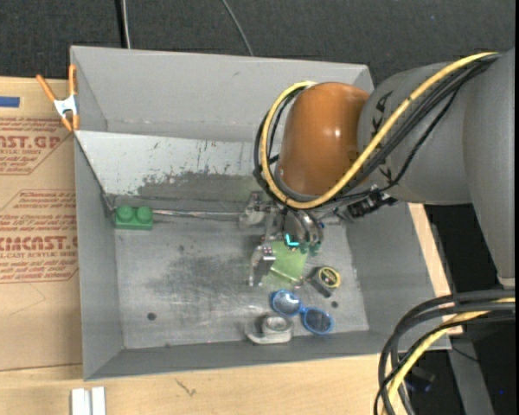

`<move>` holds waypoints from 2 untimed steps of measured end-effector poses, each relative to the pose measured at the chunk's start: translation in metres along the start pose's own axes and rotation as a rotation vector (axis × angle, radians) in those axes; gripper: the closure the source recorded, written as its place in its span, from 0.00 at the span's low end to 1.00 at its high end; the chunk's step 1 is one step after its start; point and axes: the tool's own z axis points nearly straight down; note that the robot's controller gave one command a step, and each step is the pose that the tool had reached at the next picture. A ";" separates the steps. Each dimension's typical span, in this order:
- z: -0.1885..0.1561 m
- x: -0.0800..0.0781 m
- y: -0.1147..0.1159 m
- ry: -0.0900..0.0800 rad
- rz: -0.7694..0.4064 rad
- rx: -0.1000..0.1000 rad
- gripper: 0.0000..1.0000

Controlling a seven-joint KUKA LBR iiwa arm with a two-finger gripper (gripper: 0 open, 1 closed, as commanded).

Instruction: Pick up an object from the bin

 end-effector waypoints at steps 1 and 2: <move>0.077 -0.025 -0.081 -0.010 0.214 -0.007 0.00; 0.050 -0.027 -0.096 -0.010 0.284 -0.001 0.00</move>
Offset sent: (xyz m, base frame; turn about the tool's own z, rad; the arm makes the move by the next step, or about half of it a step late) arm 0.0222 -0.0834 -0.0813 0.2120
